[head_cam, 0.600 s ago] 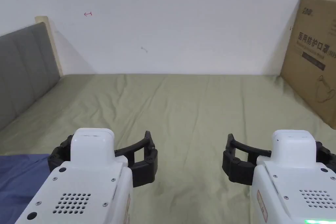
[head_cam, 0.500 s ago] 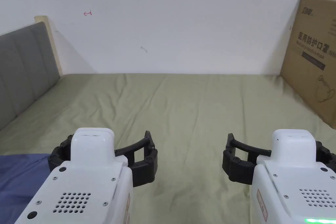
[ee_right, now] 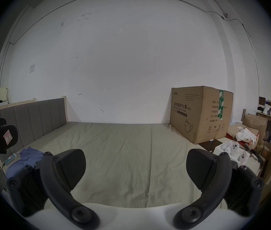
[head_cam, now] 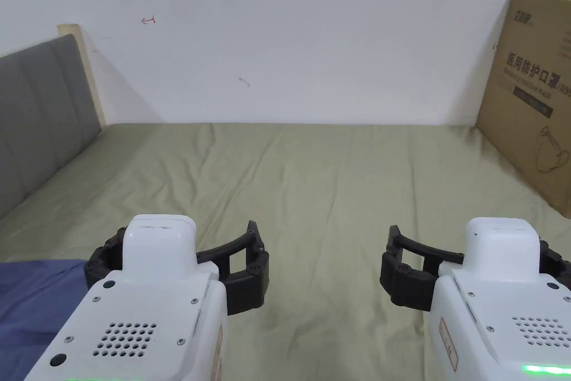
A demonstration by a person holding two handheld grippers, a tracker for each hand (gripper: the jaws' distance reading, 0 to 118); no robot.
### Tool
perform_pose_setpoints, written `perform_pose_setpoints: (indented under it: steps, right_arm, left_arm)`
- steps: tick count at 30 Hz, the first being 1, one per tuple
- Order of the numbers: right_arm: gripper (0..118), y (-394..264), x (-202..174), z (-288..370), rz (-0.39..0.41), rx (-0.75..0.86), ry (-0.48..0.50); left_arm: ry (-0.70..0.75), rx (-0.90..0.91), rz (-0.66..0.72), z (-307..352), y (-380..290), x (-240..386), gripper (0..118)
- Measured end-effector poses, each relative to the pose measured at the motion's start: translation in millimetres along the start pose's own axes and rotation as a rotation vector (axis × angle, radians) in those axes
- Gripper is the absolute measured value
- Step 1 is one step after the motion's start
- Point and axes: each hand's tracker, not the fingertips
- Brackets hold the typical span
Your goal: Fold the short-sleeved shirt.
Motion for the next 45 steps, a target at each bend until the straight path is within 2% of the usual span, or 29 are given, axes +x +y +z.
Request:
perform_pose_setpoints:
  steps: [4, 6, 8, 9, 11, 13, 15, 16, 17, 19, 20, 22, 24, 26, 28, 30, 31, 33, 34, 36, 40, 42, 45]
  right_arm:
    - [118, 5.1, -2.9, -1.1, 0.028, 0.001, -0.005]
    - [118, 14.9, -11.0, -0.7, 0.133, 0.023, 0.000]
    - [118, 22.7, -27.9, 1.6, 0.308, 0.067, -0.047]
    - [118, 24.3, -38.8, 1.8, 0.426, 0.080, -0.065]
    - [118, 19.1, -62.5, 4.1, 0.694, 0.125, -0.081]
    - [118, 5.4, -86.3, 4.2, 0.966, 0.141, -0.145]
    - [118, -11.2, -102.9, 1.8, 1.121, 0.110, -0.104]
    - [118, -18.6, -107.3, 1.7, 1.158, 0.081, -0.054]
    - [118, -25.1, -111.1, 1.7, 1.161, 0.057, -0.005]
    - [118, -34.0, -115.5, 1.2, 1.147, 0.003, 0.048]
    - [118, -36.8, -116.7, 0.5, 1.147, -0.019, 0.064]
    - [118, -37.6, -114.3, -1.3, 1.130, -0.009, 0.070]
    - [118, -28.3, -110.5, -1.6, 1.009, -0.008, 0.060]
    - [118, -11.7, -100.6, -6.9, 0.788, -0.046, 0.022]
    - [118, 7.2, -84.4, -7.8, 0.523, -0.086, 0.059]
    - [118, 15.3, -62.3, -11.8, 0.226, -0.113, 0.086]
    - [118, 16.8, -52.6, -11.5, 0.110, -0.141, 0.095]
    - [118, 9.2, -33.9, -14.1, -0.058, -0.134, 0.126]
    - [118, 5.5, -28.3, -14.1, -0.083, -0.146, 0.093]
    - [118, 0.0, -23.2, -11.4, -0.092, -0.138, 0.054]
    - [118, -1.7, -20.3, -4.8, -0.060, -0.102, 0.017]
    - [118, 0.1, -19.8, -0.4, -0.046, -0.081, 0.009]
    - [118, 9.6, -29.4, 10.5, -0.044, -0.040, -0.028]
  left_arm:
    - [-0.015, 0.006, 0.061, -0.3, 0.5, -4.6, 108]
    - [-0.029, 0.018, 0.140, -0.6, 1.5, -10.0, 108]
    - [-0.063, 0.034, 0.248, -0.3, 3.0, -19.0, 108]
    - [-0.079, 0.046, 0.317, -0.1, 2.9, -24.1, 108]
    - [-0.108, 0.064, 0.481, -1.0, -0.9, -33.6, 108]
    - [-0.132, 0.072, 0.704, -4.2, -12.1, -43.5, 108]
    - [-0.151, 0.065, 0.918, -8.3, -30.3, -52.0, 109]
    - [-0.147, 0.046, 1.028, -10.5, -42.4, -55.6, 109]
    - [-0.147, 0.023, 1.116, -13.4, -54.0, -57.9, 109]
    - [-0.145, -0.040, 1.261, -18.7, -77.1, -63.1, 109]
    - [-0.136, -0.073, 1.266, -20.6, -83.5, -64.9, 109]
    - [-0.081, -0.109, 1.181, -22.4, -85.4, -65.9, 109]
    - [-0.033, -0.080, 1.041, -21.2, -73.0, -66.0, 109]
    - [-0.025, -0.044, 0.858, -18.6, -46.0, -59.8, 109]
    - [-0.038, -0.003, 0.636, -17.1, -18.8, -51.6, 109]
    - [-0.047, 0.032, 0.346, -12.2, 8.4, -34.2, 109]
    - [-0.048, 0.047, 0.200, -9.7, 17.0, -24.1, 109]
    - [-0.032, 0.059, -0.004, -4.1, 20.4, -5.8, 109]
    - [-0.026, 0.055, -0.053, -1.1, 18.2, 1.6, 109]
    - [-0.044, 0.045, -0.018, 2.7, 9.5, 8.5, 109]
    - [-0.037, -0.003, -0.039, -2.6, 1.7, 11.7, 110]
    - [-0.026, -0.006, -0.025, -4.2, 2.9, 8.3, 116]
    - [-0.039, -0.011, 0.024, -2.0, 6.1, 3.1, 116]
